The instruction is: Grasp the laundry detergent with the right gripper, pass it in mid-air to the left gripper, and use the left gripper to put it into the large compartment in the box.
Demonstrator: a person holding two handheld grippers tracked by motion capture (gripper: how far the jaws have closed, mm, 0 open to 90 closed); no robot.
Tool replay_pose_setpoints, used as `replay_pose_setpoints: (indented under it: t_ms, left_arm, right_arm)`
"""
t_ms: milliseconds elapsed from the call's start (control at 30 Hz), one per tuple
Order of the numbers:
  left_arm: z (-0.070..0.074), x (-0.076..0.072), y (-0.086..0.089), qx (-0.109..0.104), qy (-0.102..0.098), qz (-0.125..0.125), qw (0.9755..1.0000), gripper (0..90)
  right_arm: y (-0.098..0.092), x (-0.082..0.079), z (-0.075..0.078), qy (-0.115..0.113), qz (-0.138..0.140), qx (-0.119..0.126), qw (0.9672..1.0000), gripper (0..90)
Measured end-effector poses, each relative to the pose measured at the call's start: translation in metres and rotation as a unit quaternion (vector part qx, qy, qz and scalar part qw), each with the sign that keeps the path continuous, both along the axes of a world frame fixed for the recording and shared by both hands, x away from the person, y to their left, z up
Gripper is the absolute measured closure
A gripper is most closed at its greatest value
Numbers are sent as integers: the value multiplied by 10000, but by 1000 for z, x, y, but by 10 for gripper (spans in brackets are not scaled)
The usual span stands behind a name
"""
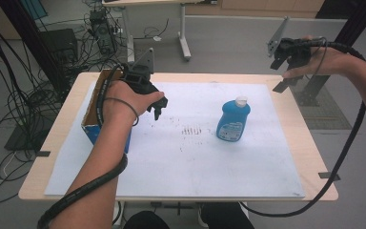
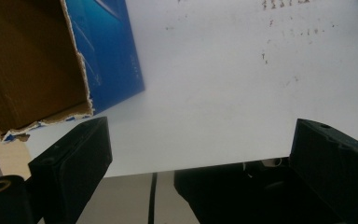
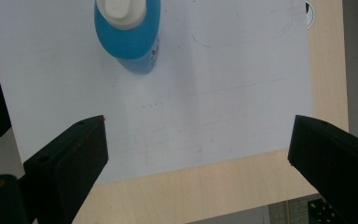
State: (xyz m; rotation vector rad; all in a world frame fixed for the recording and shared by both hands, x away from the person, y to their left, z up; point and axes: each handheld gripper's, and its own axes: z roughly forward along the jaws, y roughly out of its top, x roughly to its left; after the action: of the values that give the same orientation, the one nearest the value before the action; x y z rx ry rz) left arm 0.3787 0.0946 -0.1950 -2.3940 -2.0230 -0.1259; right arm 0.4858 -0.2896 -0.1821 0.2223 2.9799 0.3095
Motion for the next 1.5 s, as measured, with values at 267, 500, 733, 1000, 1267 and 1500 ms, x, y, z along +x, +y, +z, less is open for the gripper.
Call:
replay_pose_setpoints:
  t_ms: [267, 500, 733, 1000, 1267, 1500]
  left_arm:
    - [3, 0, -2, 21, -15, -21, 10000, 61]
    - [4, -1, -1, 29, -11, -22, 10000, 61]
    - [2, -1, 0, 32, -1, -26, 10000, 61]
    - [3, -2, 0, 27, -6, -33, 10000, 61]
    - [0, -1, 0, 23, 16, -39, 10000, 61]
    - [1, -1, -2, 38, 3, -100, 9999, 61]
  right_arm:
    - [-2, -1, 1, -16, -2, -18, 10000, 44]
    - [-3, -3, -1, -36, -14, 19, 10000, 42]
    - [-5, -3, -3, -37, -33, 19, 10000, 40]
    - [-5, -4, -7, -42, -46, 0, 10000, 39]
    - [-7, -9, -21, -10, -74, 58, 10000, 37]
    - [-9, -16, -38, 44, -52, 196, 9998, 38]
